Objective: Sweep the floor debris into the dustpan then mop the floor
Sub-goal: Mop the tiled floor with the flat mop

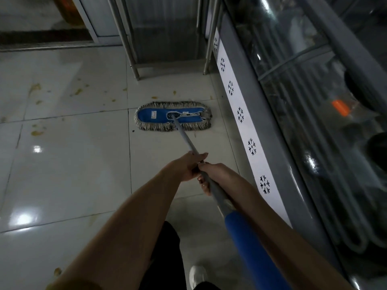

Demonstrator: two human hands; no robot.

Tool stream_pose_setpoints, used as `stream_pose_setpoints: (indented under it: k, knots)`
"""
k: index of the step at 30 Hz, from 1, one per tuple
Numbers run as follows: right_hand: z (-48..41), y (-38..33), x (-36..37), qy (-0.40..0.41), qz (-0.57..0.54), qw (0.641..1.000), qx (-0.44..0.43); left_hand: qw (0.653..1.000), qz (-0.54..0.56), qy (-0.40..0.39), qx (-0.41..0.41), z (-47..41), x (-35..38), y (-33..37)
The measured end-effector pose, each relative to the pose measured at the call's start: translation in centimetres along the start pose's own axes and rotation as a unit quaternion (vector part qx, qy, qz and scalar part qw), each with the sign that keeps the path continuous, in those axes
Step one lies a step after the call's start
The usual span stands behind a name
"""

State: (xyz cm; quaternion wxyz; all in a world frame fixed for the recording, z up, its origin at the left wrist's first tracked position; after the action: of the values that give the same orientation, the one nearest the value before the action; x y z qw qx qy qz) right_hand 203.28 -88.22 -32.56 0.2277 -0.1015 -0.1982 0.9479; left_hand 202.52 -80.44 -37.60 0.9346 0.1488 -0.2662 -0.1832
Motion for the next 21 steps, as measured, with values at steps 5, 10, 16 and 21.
stream_pose_setpoints:
  k: [5, 10, 16, 21]
  knots:
    - [-3.5, -8.6, -0.1, 0.004, -0.022, 1.0, -0.018, 1.0, -0.019, 0.003, -0.008, -3.8, 0.2, 8.5]
    - [-5.9, -17.8, 0.1, 0.011, 0.008, 1.0, -0.022, 0.999, -0.042, 0.013, -0.016, -7.2, 0.2, 17.5]
    - [-9.7, -25.7, -1.2, 0.022, 0.022, 0.999, -0.006, 0.999, -0.031, 0.002, -0.021, -11.2, 1.4, 25.4]
    - [-13.5, -31.1, -4.1, 0.021, -0.013, 1.0, -0.005, 0.999, -0.015, -0.025, -0.016, -14.9, 3.8, 30.8]
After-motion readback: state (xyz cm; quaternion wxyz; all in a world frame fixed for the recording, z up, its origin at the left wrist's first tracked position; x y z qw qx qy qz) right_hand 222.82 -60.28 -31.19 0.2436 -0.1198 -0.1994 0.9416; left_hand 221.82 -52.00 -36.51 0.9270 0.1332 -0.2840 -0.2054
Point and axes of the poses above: each hand's wrist, its own z-axis away from the middle knuckle, its own x-axis out of the palm, y = z × x, the point moved 10 cm from there along -z, towards the middle knuckle, and after that the axes turned 14 degrees about z, right-handed, at the moved point
